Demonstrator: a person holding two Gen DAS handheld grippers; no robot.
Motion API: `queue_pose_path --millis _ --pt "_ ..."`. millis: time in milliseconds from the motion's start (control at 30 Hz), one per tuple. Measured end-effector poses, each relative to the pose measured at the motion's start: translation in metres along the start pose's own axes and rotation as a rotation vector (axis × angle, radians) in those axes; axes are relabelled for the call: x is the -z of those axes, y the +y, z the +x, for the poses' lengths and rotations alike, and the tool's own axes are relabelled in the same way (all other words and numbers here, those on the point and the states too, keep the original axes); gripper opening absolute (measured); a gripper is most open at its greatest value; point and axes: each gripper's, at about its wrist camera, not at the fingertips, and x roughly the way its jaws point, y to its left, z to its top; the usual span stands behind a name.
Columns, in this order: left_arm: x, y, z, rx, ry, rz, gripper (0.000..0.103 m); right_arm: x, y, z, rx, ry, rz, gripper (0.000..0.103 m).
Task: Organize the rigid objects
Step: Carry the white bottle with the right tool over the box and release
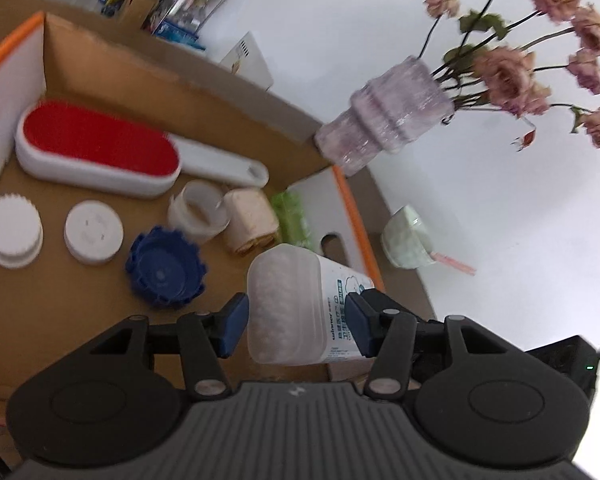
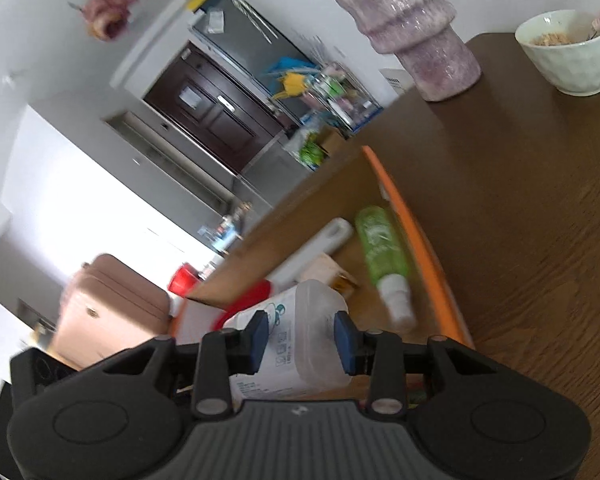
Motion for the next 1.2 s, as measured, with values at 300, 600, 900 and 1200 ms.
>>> queue_pose_path --millis 300,600,900,1200 --pt "0.004 -0.009 0.003 -0.075 0.012 0.077 0.028 0.004 0.016 0.004 0.149 -0.003 -0.17 0.017" --pt "0.008 -0.045 -0.06 -0.2 -0.1 0.227 0.029 0.003 0.05 -0.046 0.159 -0.077 -0.265 0.017" --pt "0.056 -0.08 -0.13 -0.547 -0.3 0.539 0.043 0.035 0.077 -0.1 0.271 -0.166 -0.407 0.02" --pt "0.14 -0.079 -0.177 -0.59 -0.609 0.689 0.103 0.117 0.091 -0.142 0.362 -0.412 -0.586 0.093"
